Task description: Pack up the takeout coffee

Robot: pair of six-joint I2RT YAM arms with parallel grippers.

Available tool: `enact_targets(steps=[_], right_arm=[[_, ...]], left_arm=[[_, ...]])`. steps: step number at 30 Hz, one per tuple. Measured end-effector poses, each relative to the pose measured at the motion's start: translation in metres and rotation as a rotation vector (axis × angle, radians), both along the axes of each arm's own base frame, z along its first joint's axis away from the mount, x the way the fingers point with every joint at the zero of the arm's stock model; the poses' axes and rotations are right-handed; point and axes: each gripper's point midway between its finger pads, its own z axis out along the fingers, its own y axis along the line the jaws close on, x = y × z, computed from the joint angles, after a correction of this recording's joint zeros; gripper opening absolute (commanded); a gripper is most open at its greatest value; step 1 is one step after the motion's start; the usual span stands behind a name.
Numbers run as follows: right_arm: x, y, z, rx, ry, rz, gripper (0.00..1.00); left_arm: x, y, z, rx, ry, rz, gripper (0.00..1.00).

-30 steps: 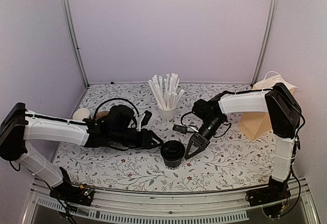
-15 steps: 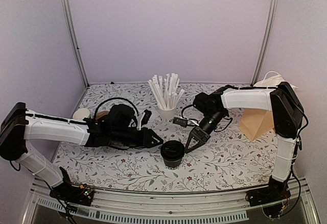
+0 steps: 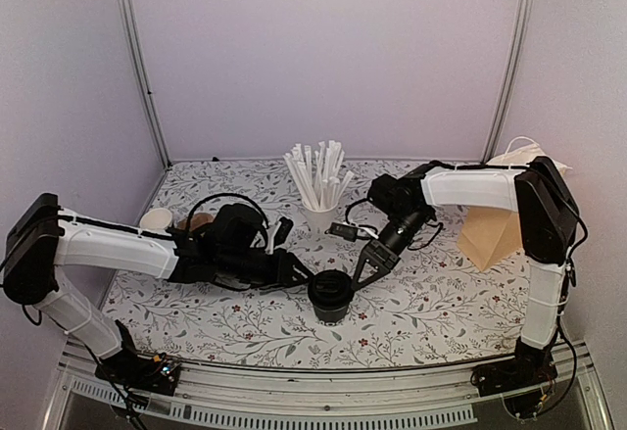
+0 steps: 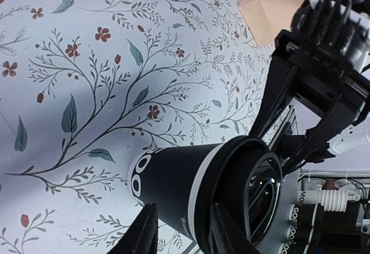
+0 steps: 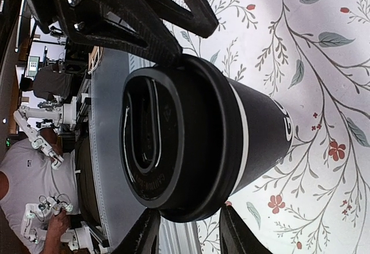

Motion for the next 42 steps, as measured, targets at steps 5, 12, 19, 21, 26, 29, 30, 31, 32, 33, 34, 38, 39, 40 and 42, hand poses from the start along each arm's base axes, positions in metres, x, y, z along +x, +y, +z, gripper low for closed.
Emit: enact_targets(steps=[5, 12, 19, 21, 26, 29, 30, 31, 32, 33, 34, 38, 39, 40, 42], right_arm=[[0.001, -0.001, -0.007, -0.033, 0.021, -0.017, 0.35], [0.001, -0.001, -0.010, -0.064, 0.066, -0.047, 0.28], [-0.005, -0.001, -0.015, -0.090, 0.163, -0.082, 0.25], [-0.005, -0.001, -0.015, -0.092, 0.178, -0.089, 0.24], [-0.006, -0.001, -0.013, -0.090, 0.194, -0.088, 0.24], [-0.006, -0.002, -0.012, -0.084, 0.187, -0.080, 0.26], [-0.006, -0.002, -0.011, -0.078, 0.180, -0.073, 0.26], [-0.006, -0.001, -0.010, -0.070, 0.172, -0.067, 0.27], [-0.005, -0.001, -0.010, -0.061, 0.161, -0.061, 0.28], [-0.005, -0.001, -0.008, -0.051, 0.150, -0.054, 0.29], [-0.005, -0.001, -0.006, -0.039, 0.138, -0.047, 0.29], [-0.004, 0.000, -0.002, 0.000, 0.088, -0.022, 0.31], [-0.004, 0.000, -0.001, 0.008, 0.082, -0.017, 0.32], [-0.004, 0.000, 0.000, 0.014, 0.076, -0.011, 0.32], [-0.005, 0.001, 0.000, 0.026, 0.069, -0.003, 0.33]], left_arm=[[0.000, -0.001, 0.000, -0.005, 0.006, 0.000, 0.29], [0.006, -0.006, -0.001, -0.030, 0.010, 0.011, 0.19], [0.024, -0.019, -0.003, 0.028, -0.006, 0.031, 0.15], [0.025, -0.021, -0.006, 0.037, -0.007, 0.027, 0.14], [0.027, -0.024, 0.001, 0.043, -0.036, 0.020, 0.14], [0.025, -0.023, 0.004, 0.065, -0.060, 0.018, 0.15], [0.024, -0.022, 0.006, 0.073, -0.068, 0.019, 0.16], [0.023, -0.020, 0.007, 0.085, -0.076, 0.018, 0.17], [0.021, -0.018, 0.007, 0.100, -0.083, 0.017, 0.18], [0.018, -0.016, 0.008, 0.113, -0.089, 0.012, 0.18], [0.016, -0.014, 0.008, 0.123, -0.095, 0.008, 0.19], [0.007, -0.008, 0.010, 0.156, -0.117, -0.017, 0.23], [0.006, -0.007, 0.011, 0.157, -0.123, -0.022, 0.24], [0.006, -0.007, 0.013, 0.156, -0.131, -0.027, 0.26], [0.005, -0.007, 0.017, 0.150, -0.145, -0.032, 0.30]])
